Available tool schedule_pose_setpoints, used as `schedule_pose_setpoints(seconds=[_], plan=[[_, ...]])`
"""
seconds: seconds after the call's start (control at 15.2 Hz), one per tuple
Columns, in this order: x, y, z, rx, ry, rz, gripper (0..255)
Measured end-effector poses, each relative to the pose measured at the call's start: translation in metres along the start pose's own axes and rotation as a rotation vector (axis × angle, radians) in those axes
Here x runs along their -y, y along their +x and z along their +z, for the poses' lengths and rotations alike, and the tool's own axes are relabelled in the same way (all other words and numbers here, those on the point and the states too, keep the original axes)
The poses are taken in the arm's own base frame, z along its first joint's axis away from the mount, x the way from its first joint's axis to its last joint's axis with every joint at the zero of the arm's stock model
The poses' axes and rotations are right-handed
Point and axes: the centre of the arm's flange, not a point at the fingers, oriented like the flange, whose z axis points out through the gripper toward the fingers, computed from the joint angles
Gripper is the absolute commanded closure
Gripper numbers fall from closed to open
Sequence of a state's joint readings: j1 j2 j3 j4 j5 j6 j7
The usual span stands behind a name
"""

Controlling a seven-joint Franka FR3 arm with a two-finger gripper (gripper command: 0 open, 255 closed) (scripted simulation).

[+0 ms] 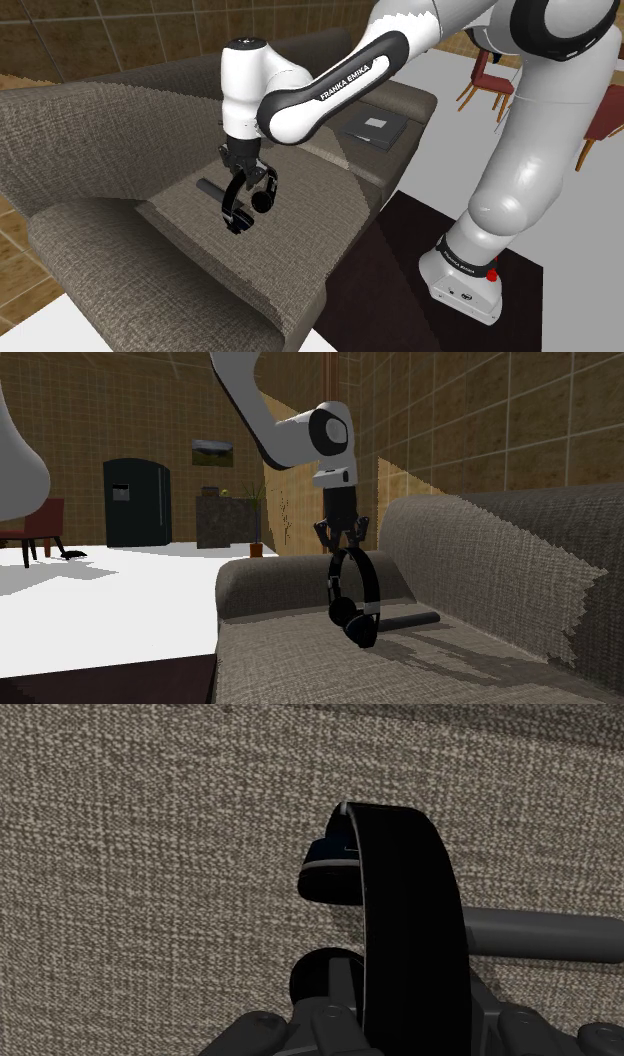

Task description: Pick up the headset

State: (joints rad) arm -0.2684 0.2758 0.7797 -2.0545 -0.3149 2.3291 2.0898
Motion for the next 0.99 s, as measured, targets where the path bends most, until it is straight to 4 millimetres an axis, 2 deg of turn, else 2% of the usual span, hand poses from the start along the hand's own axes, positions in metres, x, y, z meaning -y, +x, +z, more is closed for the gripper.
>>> schedule_pose_setpoints(seconds=[0.53,0.99], plan=[[0.0,0.0,0.0,0.0,0.001,0.0,255],[0.002,0.0,-0.032,0.0,0.0,0.0,255]])
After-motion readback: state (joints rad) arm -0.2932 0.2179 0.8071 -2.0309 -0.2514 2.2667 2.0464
